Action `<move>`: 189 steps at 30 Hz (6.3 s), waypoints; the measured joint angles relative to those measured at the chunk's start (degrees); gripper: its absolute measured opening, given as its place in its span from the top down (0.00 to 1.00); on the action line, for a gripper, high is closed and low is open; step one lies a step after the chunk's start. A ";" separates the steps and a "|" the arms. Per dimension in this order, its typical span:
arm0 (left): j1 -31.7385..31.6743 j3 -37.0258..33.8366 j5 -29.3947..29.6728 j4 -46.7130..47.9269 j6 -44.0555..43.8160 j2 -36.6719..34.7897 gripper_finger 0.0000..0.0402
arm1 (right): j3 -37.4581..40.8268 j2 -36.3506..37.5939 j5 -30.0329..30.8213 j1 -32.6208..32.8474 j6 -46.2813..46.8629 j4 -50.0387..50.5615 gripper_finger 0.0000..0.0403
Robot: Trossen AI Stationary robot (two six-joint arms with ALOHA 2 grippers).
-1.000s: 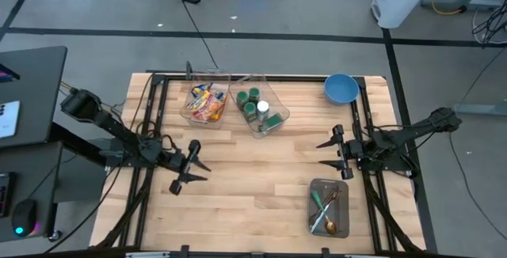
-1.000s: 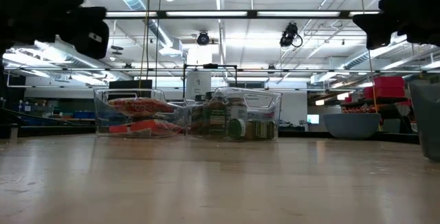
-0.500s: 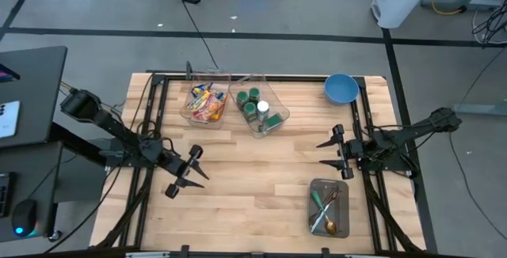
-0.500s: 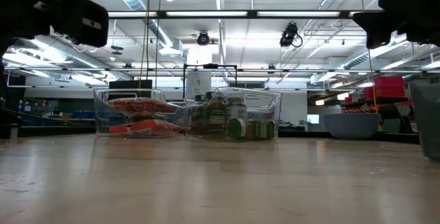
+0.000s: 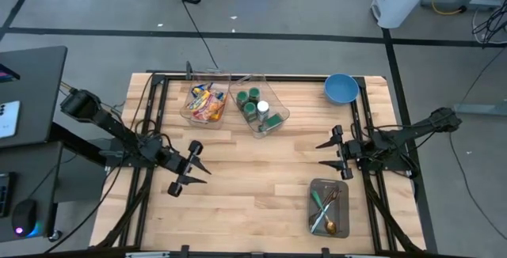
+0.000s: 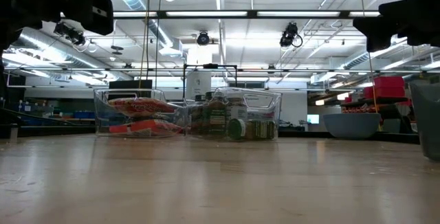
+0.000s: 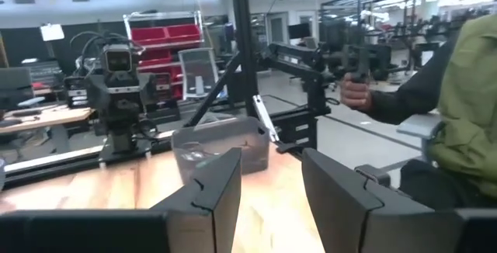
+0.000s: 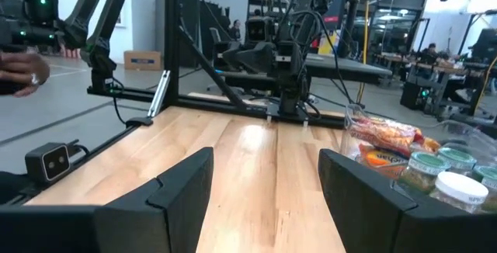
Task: Pick & Place Food Item
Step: Return to Home Position
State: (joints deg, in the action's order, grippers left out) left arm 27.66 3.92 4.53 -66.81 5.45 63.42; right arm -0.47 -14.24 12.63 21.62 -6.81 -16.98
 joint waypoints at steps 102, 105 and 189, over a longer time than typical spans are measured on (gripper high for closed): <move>-47.54 -3.52 -31.60 61.58 -4.99 -52.46 0.64 | 0.00 0.00 -26.39 -35.58 1.96 6.61 0.39; -47.54 -3.54 -31.58 61.60 -5.89 -52.46 0.64 | 0.00 0.00 -26.37 -35.60 1.86 6.75 0.39; -47.50 -3.56 -31.55 61.45 -5.91 -52.46 0.64 | 0.00 0.01 -26.30 -35.60 1.44 7.44 0.39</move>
State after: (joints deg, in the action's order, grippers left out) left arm -19.84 0.36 -27.01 -5.37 -0.46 10.96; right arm -0.47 -14.23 -13.67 -13.98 -5.37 -9.54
